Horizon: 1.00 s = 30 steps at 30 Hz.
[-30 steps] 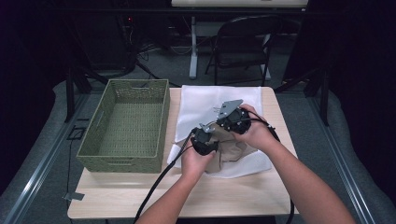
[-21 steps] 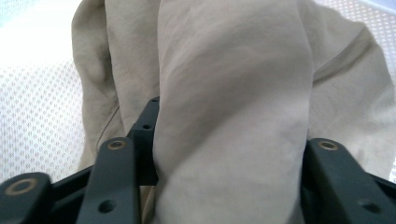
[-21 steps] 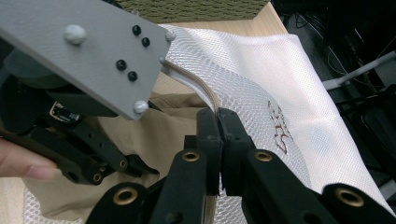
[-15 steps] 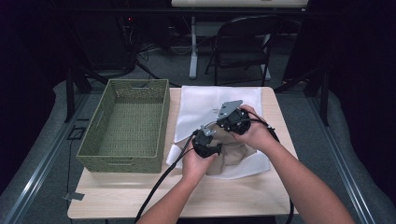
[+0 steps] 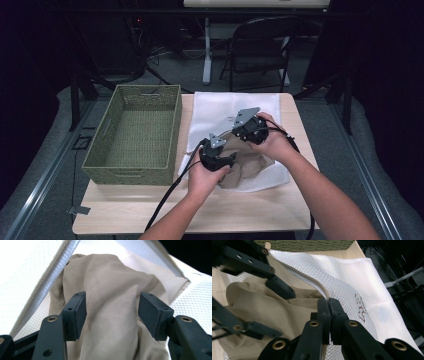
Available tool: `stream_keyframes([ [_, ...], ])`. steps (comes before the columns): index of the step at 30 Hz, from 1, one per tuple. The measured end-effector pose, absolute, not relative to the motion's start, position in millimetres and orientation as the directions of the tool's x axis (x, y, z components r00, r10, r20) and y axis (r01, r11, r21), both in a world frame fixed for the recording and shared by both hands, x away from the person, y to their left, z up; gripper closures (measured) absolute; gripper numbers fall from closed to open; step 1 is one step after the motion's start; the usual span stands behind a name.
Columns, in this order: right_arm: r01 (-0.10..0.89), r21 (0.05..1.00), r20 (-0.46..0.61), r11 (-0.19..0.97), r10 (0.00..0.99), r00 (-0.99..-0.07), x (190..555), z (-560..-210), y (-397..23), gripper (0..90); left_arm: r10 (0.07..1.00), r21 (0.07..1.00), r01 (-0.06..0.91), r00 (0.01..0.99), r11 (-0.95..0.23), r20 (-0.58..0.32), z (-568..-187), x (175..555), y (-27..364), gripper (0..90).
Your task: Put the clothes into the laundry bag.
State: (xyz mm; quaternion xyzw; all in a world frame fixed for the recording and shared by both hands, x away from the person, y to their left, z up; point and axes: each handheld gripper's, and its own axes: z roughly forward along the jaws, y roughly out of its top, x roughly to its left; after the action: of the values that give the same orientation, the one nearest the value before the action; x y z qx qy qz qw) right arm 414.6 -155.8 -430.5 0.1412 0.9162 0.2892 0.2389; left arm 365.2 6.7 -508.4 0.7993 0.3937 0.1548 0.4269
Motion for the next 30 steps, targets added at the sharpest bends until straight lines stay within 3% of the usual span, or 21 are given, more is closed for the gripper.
stream_keyframes([
  [8,0.119,0.595,-0.362,0.795,0.397,-0.844,414,-431,-155,88.3,0.739,0.789,0.486,0.671,-0.375,-0.062,-503,347,20,44.1],
  [19,0.118,0.602,-0.359,0.789,0.4,-0.843,413,-432,-154,88.3,0.734,0.765,0.486,0.678,-0.422,-0.026,-519,340,25,42.3],
  [30,0.123,0.596,-0.354,0.793,0.397,-0.847,412,-434,-156,88.3,0.747,0.741,0.53,0.663,-0.412,-0.059,-538,342,25,45.7],
])
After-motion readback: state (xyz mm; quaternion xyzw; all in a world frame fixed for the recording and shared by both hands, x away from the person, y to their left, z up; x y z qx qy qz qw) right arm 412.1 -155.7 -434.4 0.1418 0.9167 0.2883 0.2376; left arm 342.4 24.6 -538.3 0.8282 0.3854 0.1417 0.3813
